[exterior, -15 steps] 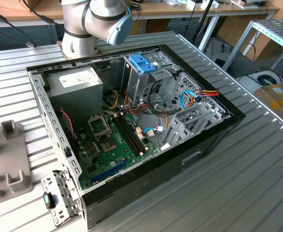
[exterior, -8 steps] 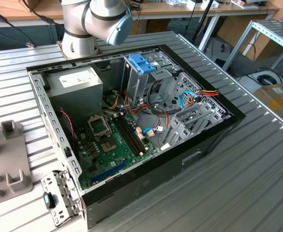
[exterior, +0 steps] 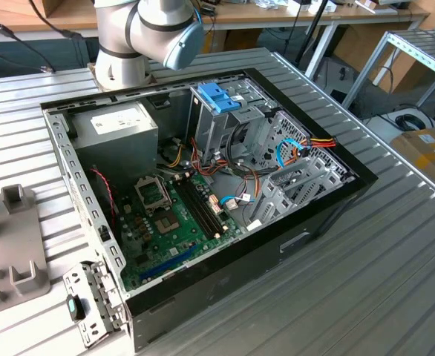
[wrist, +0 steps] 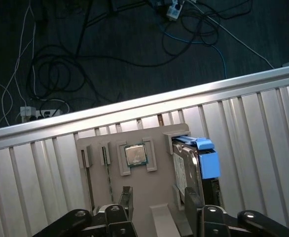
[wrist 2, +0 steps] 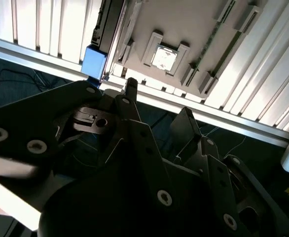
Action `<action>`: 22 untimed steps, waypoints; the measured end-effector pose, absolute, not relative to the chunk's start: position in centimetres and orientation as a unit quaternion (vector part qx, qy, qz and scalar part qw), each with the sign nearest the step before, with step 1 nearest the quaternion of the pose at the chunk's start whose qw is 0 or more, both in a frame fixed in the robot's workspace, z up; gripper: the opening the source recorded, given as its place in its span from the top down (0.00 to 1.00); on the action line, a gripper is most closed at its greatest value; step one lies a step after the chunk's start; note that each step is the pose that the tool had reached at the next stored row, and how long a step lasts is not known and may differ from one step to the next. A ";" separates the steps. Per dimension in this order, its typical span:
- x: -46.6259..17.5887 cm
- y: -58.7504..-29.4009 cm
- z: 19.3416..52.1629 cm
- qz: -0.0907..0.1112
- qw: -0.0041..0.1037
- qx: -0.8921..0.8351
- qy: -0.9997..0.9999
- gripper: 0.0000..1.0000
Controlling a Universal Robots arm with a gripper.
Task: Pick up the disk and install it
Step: 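Pick up the disk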
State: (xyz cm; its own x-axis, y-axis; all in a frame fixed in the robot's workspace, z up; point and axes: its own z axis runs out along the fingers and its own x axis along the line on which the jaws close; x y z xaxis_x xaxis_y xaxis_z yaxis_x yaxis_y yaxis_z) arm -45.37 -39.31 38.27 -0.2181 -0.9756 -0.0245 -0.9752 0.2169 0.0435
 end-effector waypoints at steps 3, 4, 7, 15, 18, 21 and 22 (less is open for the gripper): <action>-45.4 -39.3 38.2 -0.025 0.004 0.625 -0.780 0.46; -45.4 -39.3 38.1 -0.025 0.004 0.625 -0.780 0.46; -45.3 -39.2 38.0 -0.025 0.004 0.625 -0.780 0.46; -45.2 -38.5 37.3 -0.025 0.004 0.625 -0.780 0.46; -45.1 -38.2 37.1 -0.025 0.004 0.625 -0.780 0.46; -45.1 -37.8 36.9 -0.025 0.004 0.625 -0.780 0.46; -45.1 -37.6 36.8 -0.025 0.004 0.625 -0.780 0.46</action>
